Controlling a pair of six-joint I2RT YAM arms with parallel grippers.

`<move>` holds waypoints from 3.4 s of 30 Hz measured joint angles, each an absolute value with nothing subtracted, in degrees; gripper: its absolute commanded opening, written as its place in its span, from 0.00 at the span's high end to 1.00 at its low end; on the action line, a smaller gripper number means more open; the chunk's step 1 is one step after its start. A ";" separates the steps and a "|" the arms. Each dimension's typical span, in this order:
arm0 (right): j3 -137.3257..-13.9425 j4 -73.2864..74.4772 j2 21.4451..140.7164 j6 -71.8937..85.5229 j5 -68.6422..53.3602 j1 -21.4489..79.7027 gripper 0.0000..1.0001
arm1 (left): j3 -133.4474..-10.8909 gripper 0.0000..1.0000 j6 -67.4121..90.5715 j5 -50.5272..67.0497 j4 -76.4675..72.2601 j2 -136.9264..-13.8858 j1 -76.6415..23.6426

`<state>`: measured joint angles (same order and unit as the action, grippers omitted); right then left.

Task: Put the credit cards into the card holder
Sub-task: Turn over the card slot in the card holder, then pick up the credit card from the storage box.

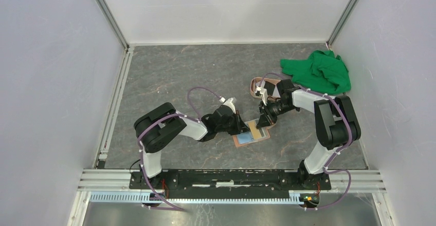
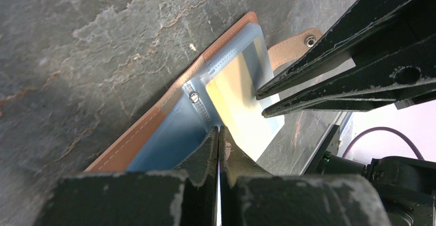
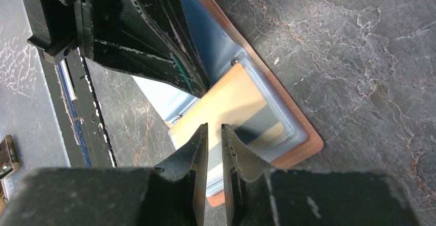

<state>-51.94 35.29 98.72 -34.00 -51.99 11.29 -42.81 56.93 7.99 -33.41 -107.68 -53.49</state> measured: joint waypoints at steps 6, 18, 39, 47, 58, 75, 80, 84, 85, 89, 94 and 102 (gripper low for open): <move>-52.05 36.25 98.63 -35.46 -52.29 11.25 0.80 | -44.86 0.97 56.42 8.16 -33.06 -109.10 -53.71; -52.34 37.10 82.04 -40.47 -55.42 2.83 0.75 | -41.63 0.84 48.38 5.93 -27.27 -99.33 -53.76; -45.39 23.83 75.72 -30.20 -50.98 -5.39 0.39 | -70.15 0.25 32.75 2.07 -9.34 -99.07 -41.28; -45.41 21.47 74.91 -28.21 -47.59 -6.46 0.39 | -99.35 0.48 32.86 -4.64 14.50 -119.77 -44.75; -45.41 21.47 75.07 -27.66 -47.55 -6.87 0.39 | -116.49 0.56 32.49 -9.21 27.90 -132.31 -47.46; -45.41 21.50 75.81 -27.40 -47.97 -6.92 0.40 | -122.52 0.66 32.47 -11.92 31.03 -137.86 -47.22; -45.41 21.50 75.81 -27.38 -47.97 -6.94 0.40 | -123.07 0.82 32.47 -11.92 31.05 -139.15 -47.22; -45.41 21.50 75.81 -27.33 -48.01 -7.16 0.40 | -123.11 0.98 32.12 -11.92 31.18 -139.59 -47.22; -45.41 21.50 75.81 -27.31 -48.03 -7.20 0.40 | -123.15 0.98 32.08 -11.92 31.20 -139.59 -47.22; -45.41 21.50 75.81 -27.29 -48.42 -7.25 0.40 | -123.46 0.98 32.03 -12.45 31.20 -139.59 -47.22; -45.41 21.50 75.81 -27.29 -49.06 -7.27 0.40 | -123.50 0.98 31.35 -14.59 31.27 -139.00 -47.22; -45.41 21.58 75.83 -27.44 -50.57 -7.49 0.40 | -117.80 0.98 27.31 -15.75 29.17 -129.29 -47.22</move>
<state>-45.41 21.58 75.83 -27.44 -50.57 -7.49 -117.80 27.31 -15.75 29.17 -129.29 -47.22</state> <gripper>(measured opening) 0.600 0.032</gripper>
